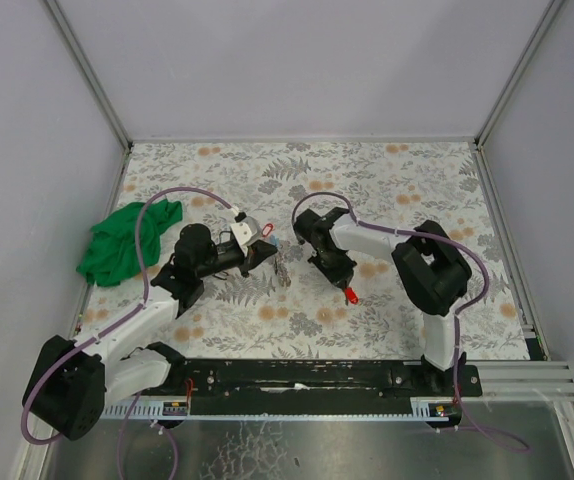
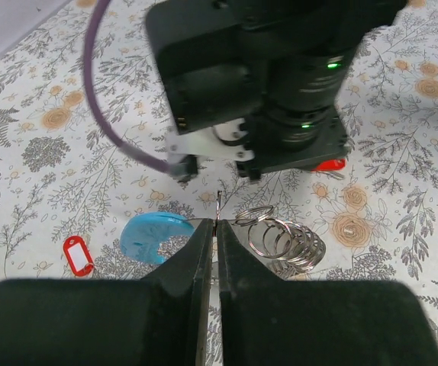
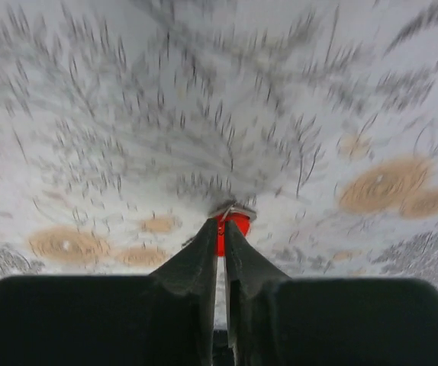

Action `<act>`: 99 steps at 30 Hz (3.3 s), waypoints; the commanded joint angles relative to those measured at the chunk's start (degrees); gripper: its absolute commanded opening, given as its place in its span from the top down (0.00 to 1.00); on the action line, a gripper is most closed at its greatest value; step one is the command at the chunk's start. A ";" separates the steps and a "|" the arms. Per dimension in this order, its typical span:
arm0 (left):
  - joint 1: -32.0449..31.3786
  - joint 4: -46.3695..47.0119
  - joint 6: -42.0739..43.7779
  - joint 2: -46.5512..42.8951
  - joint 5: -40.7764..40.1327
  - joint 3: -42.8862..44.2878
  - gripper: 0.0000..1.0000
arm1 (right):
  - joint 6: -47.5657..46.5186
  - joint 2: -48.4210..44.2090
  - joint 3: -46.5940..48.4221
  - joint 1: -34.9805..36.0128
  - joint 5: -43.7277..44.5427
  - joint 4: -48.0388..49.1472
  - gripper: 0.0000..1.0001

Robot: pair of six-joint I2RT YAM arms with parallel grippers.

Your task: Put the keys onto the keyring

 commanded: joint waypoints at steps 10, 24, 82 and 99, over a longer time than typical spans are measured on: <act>-0.58 1.56 0.69 -1.28 -0.37 1.22 1.00 | -2.96 -9.61 -2.08 -1.69 -1.33 10.58 0.65; -0.66 2.59 0.34 -0.64 0.83 0.88 1.00 | -6.61 -16.96 -17.24 -1.65 -2.95 27.01 0.65; -1.37 1.69 0.67 -0.20 1.84 1.67 1.00 | -10.70 -18.12 -14.30 -2.79 -7.69 24.23 0.61; -1.43 2.27 1.09 -0.30 3.42 1.31 1.00 | -11.46 -10.27 -12.13 -2.79 -5.90 22.44 0.82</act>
